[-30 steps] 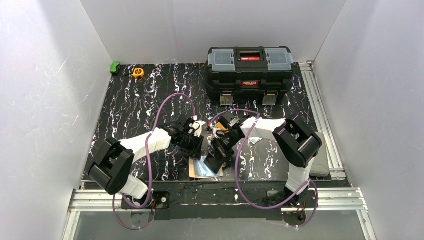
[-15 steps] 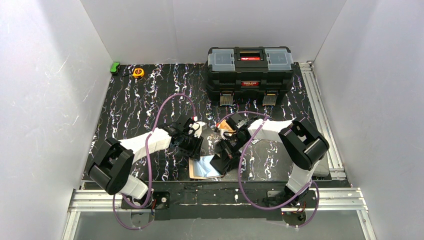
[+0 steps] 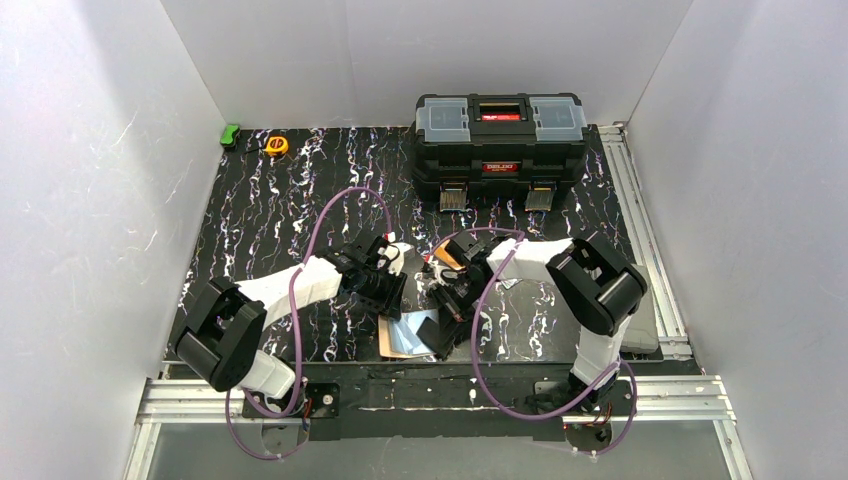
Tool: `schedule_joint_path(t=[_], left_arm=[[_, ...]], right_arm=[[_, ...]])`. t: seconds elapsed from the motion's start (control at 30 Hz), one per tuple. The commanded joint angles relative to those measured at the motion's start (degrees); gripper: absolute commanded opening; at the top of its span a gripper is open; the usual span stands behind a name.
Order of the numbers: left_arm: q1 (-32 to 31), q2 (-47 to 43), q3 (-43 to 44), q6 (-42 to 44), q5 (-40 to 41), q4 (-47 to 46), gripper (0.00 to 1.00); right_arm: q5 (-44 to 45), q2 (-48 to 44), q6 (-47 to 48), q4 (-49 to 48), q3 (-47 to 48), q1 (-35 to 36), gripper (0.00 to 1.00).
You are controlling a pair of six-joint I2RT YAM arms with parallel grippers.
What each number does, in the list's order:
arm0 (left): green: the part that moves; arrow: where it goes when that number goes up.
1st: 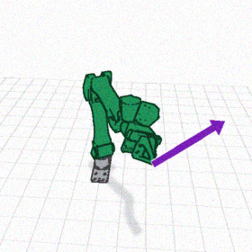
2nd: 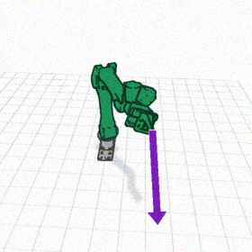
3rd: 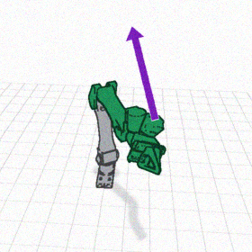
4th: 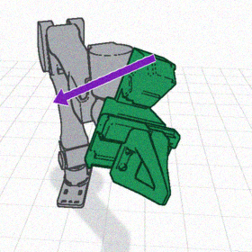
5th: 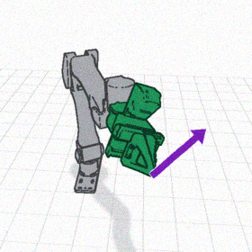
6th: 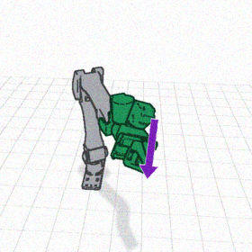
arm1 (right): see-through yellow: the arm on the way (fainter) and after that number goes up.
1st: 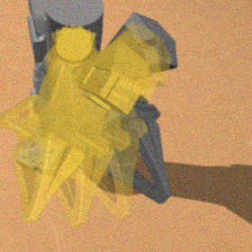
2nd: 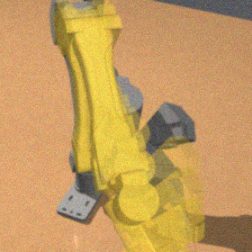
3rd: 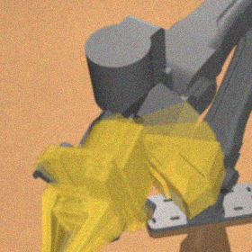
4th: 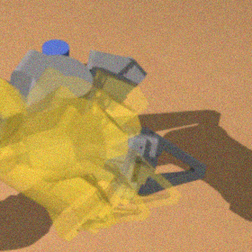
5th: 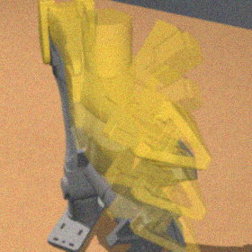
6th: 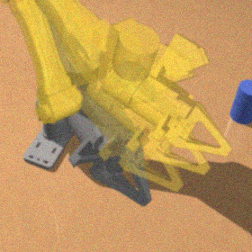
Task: Put the credit cards into the card holder
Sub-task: Insert the credit card into the card holder.
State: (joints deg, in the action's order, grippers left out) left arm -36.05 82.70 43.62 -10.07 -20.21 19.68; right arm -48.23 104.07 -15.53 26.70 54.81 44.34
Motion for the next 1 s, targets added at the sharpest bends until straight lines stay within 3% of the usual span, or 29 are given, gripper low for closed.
schedule_joint_path(t=[0.0,0.23,0.4,0.5,0.73,0.97], left_arm=[[0.1,-2.3,0.7,0.3,-1.1,0.5,0.27],[0.1,-2.5,0.9,0.0,-1.5,0.3,0.3],[0.1,-2.7,2.9,-0.9,-0.2,2.4,0.55],[0.4,-3.6,4.3,-1.6,-0.8,4.2,0.62],[4.8,-6.6,3.0,-5.2,-7.0,4.8,0.68],[6.8,-6.3,-0.5,-4.4,-11.2,3.4,0.66]], right_arm=[[-3.5,1.9,1.3,0.8,2.6,0.3,0.01],[-5.6,3.4,1.0,-0.6,3.4,0.2,0.01],[-7.1,2.9,-0.1,-1.9,5.2,0.4,0.01],[-8.0,2.5,-0.9,-2.6,6.5,0.7,0.01],[-8.7,3.3,-1.4,-2.8,8.5,1.9,0.01],[-8.8,4.3,-1.0,-1.8,10.3,2.7,0.01]])
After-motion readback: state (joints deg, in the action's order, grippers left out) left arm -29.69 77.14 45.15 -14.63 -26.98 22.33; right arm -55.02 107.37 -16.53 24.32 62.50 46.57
